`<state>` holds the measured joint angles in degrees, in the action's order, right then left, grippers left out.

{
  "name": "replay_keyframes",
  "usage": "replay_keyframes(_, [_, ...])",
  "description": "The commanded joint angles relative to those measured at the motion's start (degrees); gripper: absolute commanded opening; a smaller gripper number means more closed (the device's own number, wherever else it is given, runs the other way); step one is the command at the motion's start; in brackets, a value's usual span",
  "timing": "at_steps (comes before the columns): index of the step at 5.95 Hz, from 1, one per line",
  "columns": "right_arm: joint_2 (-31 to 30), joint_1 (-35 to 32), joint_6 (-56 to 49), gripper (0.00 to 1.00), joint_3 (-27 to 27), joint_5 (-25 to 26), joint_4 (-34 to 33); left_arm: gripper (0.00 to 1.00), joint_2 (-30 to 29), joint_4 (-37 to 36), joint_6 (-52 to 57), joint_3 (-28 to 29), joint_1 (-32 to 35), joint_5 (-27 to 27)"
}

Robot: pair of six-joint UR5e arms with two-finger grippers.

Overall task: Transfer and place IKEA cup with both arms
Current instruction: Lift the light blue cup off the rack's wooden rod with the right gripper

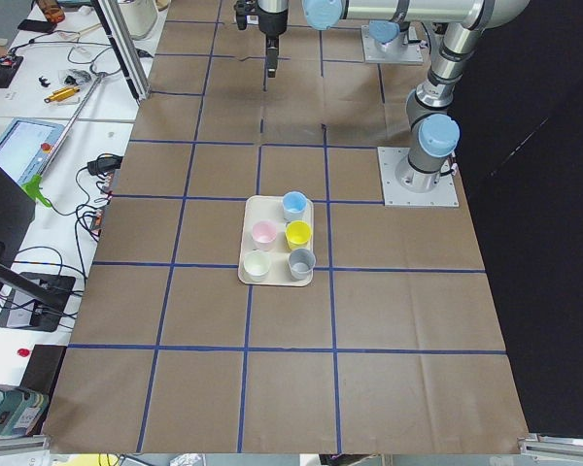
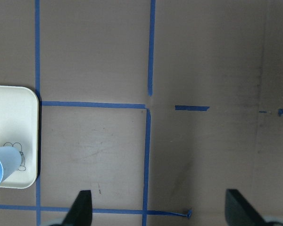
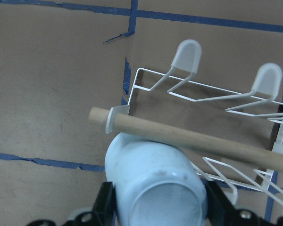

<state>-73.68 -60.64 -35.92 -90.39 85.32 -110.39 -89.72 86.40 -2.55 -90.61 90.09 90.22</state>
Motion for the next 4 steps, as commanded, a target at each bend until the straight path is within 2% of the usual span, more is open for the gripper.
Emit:
replay_keyframes(1, [-4.5,0.0,0.1,0.36,0.0,-0.7,2.0,1.0,0.1,0.0,0.6,0.0,0.0,0.0])
replay_keyframes(2, [-7.5,0.0,0.5,0.36,0.1,-2.1,6.0,1.0,0.1,0.1,0.7,0.1,0.0,-0.3])
replay_keyframes(4, [-13.8,-0.2,0.6,0.35,0.1,-9.6,16.9,1.0,0.7,1.0,0.8,0.3,-2.3,-7.9])
